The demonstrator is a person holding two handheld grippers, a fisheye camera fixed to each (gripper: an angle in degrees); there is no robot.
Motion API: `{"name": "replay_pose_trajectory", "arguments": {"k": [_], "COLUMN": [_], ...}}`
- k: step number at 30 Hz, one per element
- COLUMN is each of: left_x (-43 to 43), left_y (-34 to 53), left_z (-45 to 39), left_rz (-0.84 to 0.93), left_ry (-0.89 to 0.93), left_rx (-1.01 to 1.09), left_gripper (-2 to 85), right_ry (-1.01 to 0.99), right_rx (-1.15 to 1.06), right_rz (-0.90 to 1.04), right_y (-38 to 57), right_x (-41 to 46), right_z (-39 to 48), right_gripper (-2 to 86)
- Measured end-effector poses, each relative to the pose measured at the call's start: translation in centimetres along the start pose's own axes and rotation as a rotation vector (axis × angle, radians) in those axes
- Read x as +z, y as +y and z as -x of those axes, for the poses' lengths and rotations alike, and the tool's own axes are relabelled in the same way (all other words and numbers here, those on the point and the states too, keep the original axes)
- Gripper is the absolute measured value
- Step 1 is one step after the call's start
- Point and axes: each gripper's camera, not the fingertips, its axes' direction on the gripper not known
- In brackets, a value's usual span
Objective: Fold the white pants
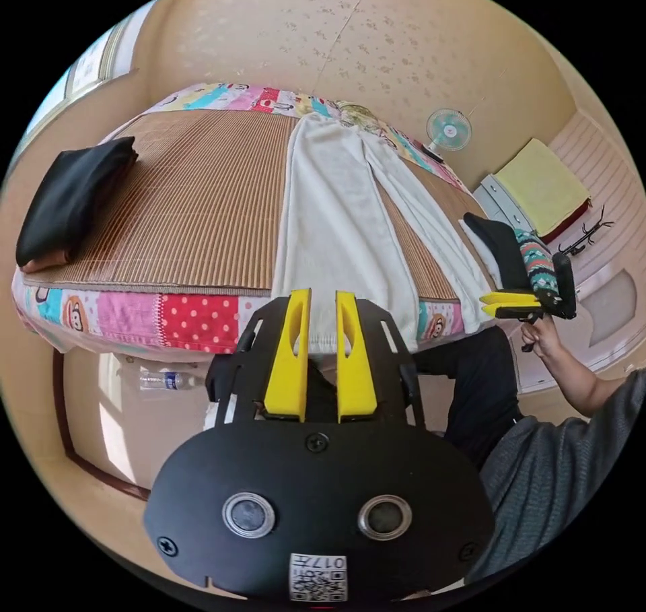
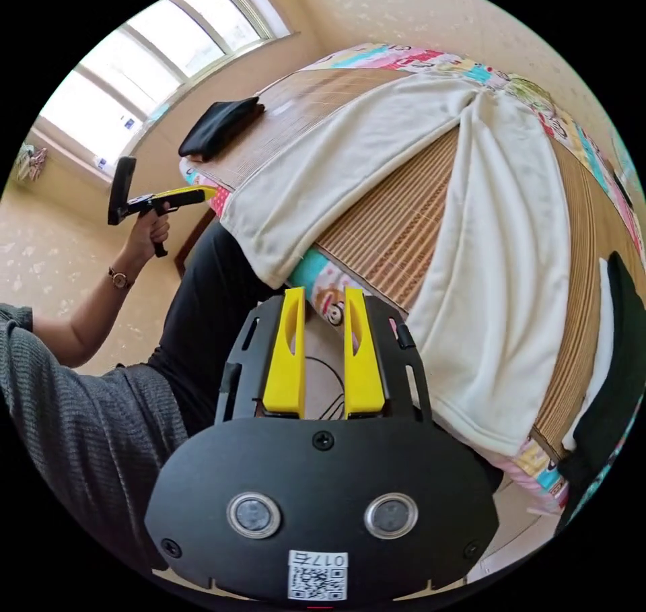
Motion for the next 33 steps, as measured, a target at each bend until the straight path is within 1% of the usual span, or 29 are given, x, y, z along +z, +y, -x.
{"name": "replay_pose_trajectory", "arguments": {"k": [2, 3, 5, 7, 8, 10, 12, 15, 18, 19, 20, 21, 22, 23, 24, 25, 26, 28, 31, 33], "left_x": [1.9, 3.3, 5.5, 6.0, 6.0, 5.5, 4.2, 2.4, 3.2, 3.4, 3.3, 2.5, 2.0, 0.8, -0.2, -0.7, -1.3, -1.9, -1.0, 1.2], "left_y": [-0.8, -1.0, -1.2, -1.2, -1.5, -1.8, -1.3, 0.7, 2.5, 2.9, 3.8, 4.9, 5.5, 6.9, 8.1, 8.6, 9.3, 9.7, 8.0, 5.5], "left_z": [0.7, 0.9, 0.6, 0.1, -0.1, 0.1, 0.2, 0.1, 0.6, 0.7, 1.0, 1.0, 0.9, 0.6, 0.3, 0.1, -0.3, -1.3, -4.0, -7.9], "left_rz": [0.066, 0.096, 0.154, 0.15, 0.171, 0.201, 0.238, 0.209, 0.199, 0.195, 0.173, 0.125, 0.098, 0.045, 0.017, 0.012, 0.008, -0.007, 0.008, 0.029], "left_ry": [-0.02, -0.015, -0.038, -0.079, -0.051, -0.011, 0.091, 0.215, 0.239, 0.245, 0.257, 0.274, 0.282, 0.291, 0.283, 0.276, 0.262, 0.266, 0.4, 0.498], "left_rx": [-0.008, -0.009, 0.018, 0.066, 0.102, 0.108, 0.155, 0.178, 0.09, 0.065, 0.004, -0.031, -0.036, -0.035, -0.039, -0.043, -0.055, -0.062, -0.024, 0.06], "left_gripper": [9.3, 9.9, 9.7, 8.8, 7.3, 4.9, 3.7, 3.5, 3.7, 3.8, 3.7, 3.5, 2.9, 1.7, 1.0, 0.6, 0.9, 2.1, 4.3, 5.4], "right_ry": [-0.065, -0.064, -0.028, -0.03, -0.112, -0.166, -0.187, -0.192, -0.149, -0.125, -0.114, -0.12, -0.108, -0.041, 0.005, 0.109, 0.208, 0.301, 0.215, 0.189], "right_rx": [0.079, 0.096, 0.201, 0.183, 0.111, 0.099, 0.078, 0.048, 0.089, 0.175, 0.272, 0.296, 0.333, 0.39, 0.42, 0.476, 0.531, 0.597, 0.659, 0.687], "right_rz": [0.001, 0.015, 0.065, 0.055, 0.049, 0.035, 0.034, 0.005, 0.042, 0.055, -0.027, -0.089, -0.206, -0.29, -0.318, -0.355, -0.371, -0.358, -0.318, -0.272], "right_y": [-2.0, -2.4, -2.8, -2.2, -1.7, -0.4, 1.2, 4.9, 8.5, 9.9, 11.8, 12.9, 15.2, 17.5, 18.6, 20.7, 22.6, 25.1, 28.5, 29.9], "right_x": [3.5, 4.5, 7.9, 8.0, 7.4, 6.2, 4.4, 2.3, 3.8, 3.7, 1.9, 0.5, -2.5, -5.4, -6.7, -9.1, -10.9, -12.4, -11.7, -10.0], "right_z": [-0.1, -0.1, -0.7, -0.6, -0.4, -0.9, -1.3, -1.5, -2.6, -3.9, -5.3, -5.9, -7.1, -8.5, -9.3, -10.9, -12.5, -15.2, -19.2, -20.7], "right_gripper": [10.1, 10.3, 9.8, 8.5, 7.1, 4.4, 3.5, 2.9, 3.0, 3.2, 3.6, 3.8, 4.5, 5.2, 5.6, 6.3, 7.2, 8.3, 9.8, 10.1]}}
